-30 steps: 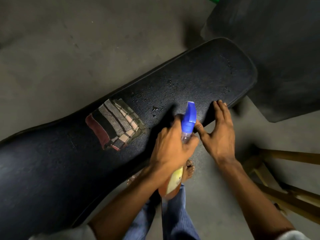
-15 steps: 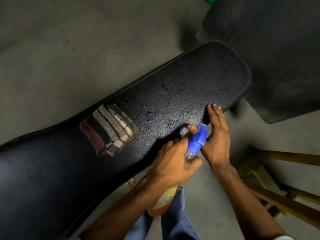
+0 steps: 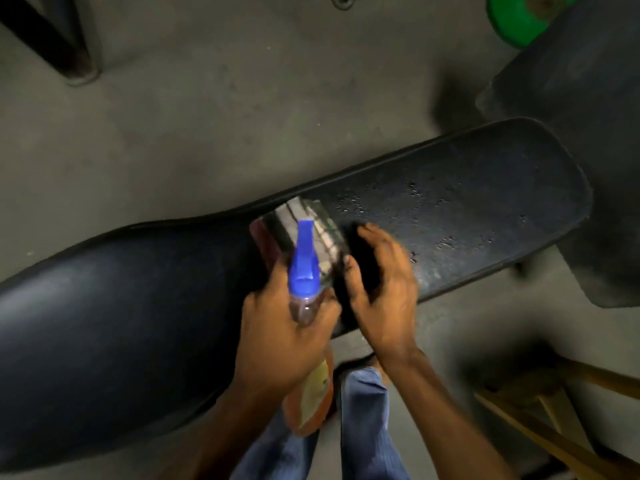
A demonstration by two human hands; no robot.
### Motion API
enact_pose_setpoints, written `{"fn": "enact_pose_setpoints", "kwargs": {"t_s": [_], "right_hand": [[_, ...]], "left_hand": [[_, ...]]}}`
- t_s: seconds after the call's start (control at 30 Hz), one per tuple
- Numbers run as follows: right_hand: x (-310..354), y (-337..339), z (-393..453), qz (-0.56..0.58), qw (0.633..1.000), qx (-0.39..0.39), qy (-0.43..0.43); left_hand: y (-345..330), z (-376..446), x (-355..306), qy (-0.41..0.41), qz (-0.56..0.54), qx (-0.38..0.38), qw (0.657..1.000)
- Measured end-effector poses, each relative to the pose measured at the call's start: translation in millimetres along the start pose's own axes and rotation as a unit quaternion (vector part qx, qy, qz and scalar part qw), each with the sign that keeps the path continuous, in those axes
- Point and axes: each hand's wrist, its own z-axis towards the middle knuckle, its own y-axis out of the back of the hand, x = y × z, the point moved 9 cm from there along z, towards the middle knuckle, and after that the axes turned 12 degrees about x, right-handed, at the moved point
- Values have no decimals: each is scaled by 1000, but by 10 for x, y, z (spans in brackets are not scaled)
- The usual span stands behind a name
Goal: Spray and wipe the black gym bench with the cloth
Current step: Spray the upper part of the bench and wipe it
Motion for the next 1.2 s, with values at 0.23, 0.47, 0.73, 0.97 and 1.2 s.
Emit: {"fn": "enact_pose_setpoints", "kwargs": {"t_s": [0.23, 0.47, 0.73, 0.97, 1.2], "right_hand": [[863, -789, 220, -14, 990, 100, 100], [1630, -1501, 224, 97, 954, 248, 140], [2207, -2030, 307, 160, 931, 290, 151], [2022, -2193, 303, 153, 942, 270, 129], [1964, -2062, 397, 119, 946, 264, 148]], "left_hand": [[1012, -270, -83, -40, 7, -146, 988], [1862, -457, 175, -10, -12, -262, 965], [2297, -552, 594, -20, -7, -317, 948], [2188, -513, 971, 4, -33, -307, 951], [1859, -745, 1387, 62, -38, -323, 944]]}}
